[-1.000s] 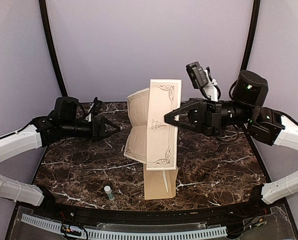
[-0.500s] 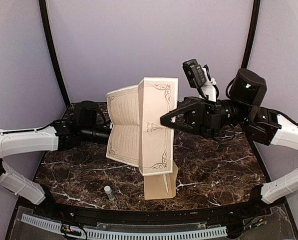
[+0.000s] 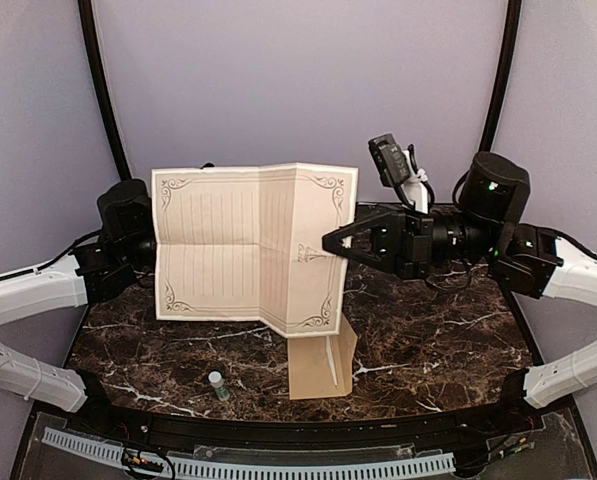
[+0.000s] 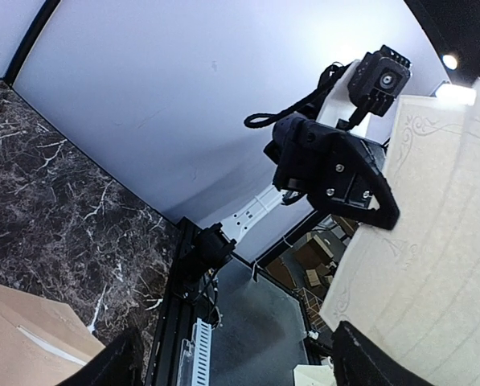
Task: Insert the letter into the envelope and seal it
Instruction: Fold the letter.
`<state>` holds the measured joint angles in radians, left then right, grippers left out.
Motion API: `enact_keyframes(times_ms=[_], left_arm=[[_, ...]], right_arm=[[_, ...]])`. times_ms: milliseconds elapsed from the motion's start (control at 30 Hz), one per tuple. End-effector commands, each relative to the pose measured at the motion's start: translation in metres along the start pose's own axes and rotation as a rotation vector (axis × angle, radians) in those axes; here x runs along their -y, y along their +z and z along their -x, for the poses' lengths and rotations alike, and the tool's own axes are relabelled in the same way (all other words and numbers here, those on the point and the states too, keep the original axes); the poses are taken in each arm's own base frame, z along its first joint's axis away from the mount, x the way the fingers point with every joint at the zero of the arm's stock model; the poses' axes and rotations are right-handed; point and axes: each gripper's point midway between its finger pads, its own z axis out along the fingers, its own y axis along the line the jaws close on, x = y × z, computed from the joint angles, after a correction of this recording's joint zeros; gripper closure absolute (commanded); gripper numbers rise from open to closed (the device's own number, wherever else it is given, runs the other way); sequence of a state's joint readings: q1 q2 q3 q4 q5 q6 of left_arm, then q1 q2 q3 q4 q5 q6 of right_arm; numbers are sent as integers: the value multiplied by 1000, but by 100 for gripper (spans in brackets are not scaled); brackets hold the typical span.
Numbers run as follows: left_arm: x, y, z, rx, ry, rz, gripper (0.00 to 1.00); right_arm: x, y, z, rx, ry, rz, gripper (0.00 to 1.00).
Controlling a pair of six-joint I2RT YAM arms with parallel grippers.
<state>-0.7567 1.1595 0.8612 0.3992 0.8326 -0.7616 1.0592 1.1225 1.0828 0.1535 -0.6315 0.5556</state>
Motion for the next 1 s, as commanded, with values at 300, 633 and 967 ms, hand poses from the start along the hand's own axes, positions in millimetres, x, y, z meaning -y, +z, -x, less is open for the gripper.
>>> enact_keyframes(times_ms=[300, 633, 967], left_arm=[[28, -10, -4, 1, 13, -103, 20], [34, -14, 2, 28, 24, -95, 20], [32, -22, 3, 74, -7, -45, 16]], right_arm=[[32, -5, 1, 54, 54, -122, 100], [42, 0, -4, 43, 78, -141, 100], [40, -4, -4, 49, 78, -149, 100]])
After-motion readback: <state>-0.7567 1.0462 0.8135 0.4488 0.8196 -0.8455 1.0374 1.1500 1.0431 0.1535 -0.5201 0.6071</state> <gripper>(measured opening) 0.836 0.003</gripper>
